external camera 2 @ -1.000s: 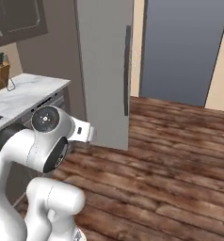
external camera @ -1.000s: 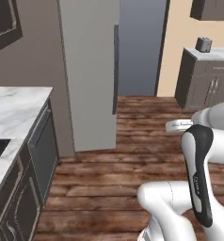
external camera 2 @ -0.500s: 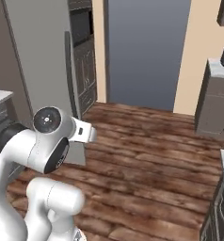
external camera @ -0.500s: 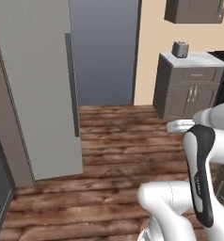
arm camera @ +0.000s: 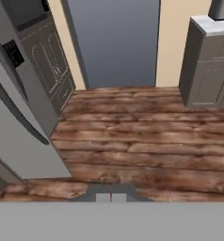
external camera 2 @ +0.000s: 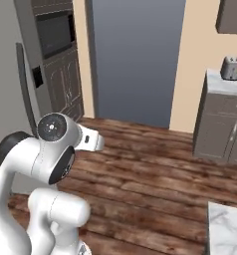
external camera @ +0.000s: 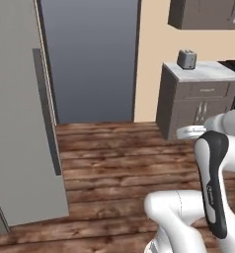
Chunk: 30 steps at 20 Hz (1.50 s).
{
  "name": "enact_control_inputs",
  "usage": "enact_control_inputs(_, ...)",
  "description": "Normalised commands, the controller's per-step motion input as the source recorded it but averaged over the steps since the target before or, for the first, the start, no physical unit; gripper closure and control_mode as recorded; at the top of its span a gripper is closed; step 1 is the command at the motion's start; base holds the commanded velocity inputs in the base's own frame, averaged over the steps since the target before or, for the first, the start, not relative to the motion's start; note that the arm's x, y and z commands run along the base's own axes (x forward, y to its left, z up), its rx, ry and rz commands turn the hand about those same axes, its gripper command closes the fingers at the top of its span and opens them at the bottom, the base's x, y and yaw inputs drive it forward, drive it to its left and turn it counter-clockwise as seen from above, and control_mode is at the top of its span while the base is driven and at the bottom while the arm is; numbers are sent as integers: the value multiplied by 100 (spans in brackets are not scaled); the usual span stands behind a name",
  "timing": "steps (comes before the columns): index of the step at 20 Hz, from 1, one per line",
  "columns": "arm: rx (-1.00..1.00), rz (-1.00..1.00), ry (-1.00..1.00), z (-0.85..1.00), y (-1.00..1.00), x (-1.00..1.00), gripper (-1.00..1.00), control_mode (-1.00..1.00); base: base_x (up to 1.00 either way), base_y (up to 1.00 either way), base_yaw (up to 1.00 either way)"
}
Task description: Take a sugar cube from the saucer and place it inside the coffee. Then, grab milk from the fridge and place it next to the coffee on the counter to sweeten the coffee.
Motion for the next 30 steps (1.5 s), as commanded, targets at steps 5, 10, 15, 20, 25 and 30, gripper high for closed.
enact_control_inputs(5, 0, 0, 0, 0, 0, 0, 100, 100, 100, -39, 16)
enact_control_inputs(10, 0, 0, 0, 0, 0, 0, 100, 100, 100, -56, 16)
enact_control_inputs(15, 0, 0, 0, 0, 0, 0, 100, 100, 100, -69, 30)
enact_control_inputs(20, 0, 0, 0, 0, 0, 0, 100, 100, 100, -64, 52)
enact_control_inputs(25, 0, 0, 0, 0, 0, 0, 100, 100, 93, -45, 67)
enact_control_inputs(30, 0, 0, 0, 0, 0, 0, 100, 100, 71, -44, 74)
